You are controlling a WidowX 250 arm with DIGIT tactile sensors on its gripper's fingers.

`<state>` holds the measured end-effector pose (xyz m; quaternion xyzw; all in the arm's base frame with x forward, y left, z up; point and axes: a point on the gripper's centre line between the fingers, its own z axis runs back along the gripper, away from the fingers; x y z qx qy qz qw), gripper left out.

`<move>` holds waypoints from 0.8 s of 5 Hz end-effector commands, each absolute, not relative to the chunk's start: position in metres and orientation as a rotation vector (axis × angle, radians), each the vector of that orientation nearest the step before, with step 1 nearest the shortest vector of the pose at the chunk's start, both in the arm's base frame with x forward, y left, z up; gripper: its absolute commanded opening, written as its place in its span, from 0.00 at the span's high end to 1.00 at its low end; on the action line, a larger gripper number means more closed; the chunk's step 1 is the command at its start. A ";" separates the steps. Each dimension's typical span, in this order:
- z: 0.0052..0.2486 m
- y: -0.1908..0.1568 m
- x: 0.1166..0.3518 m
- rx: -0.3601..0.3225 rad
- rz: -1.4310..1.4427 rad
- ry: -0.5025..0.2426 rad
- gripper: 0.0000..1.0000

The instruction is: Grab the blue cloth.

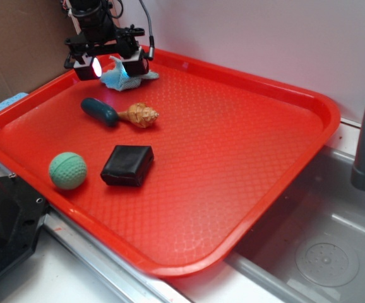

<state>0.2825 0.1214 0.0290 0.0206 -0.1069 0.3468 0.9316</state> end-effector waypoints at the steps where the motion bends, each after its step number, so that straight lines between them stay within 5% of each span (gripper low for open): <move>1: 0.019 0.133 0.297 0.053 0.724 -0.235 0.00; 2: 0.013 0.129 0.296 0.051 0.714 -0.233 1.00; 3: 0.015 0.126 0.294 0.057 0.722 -0.233 1.00; 4: 0.022 0.116 0.290 0.138 0.756 -0.253 1.00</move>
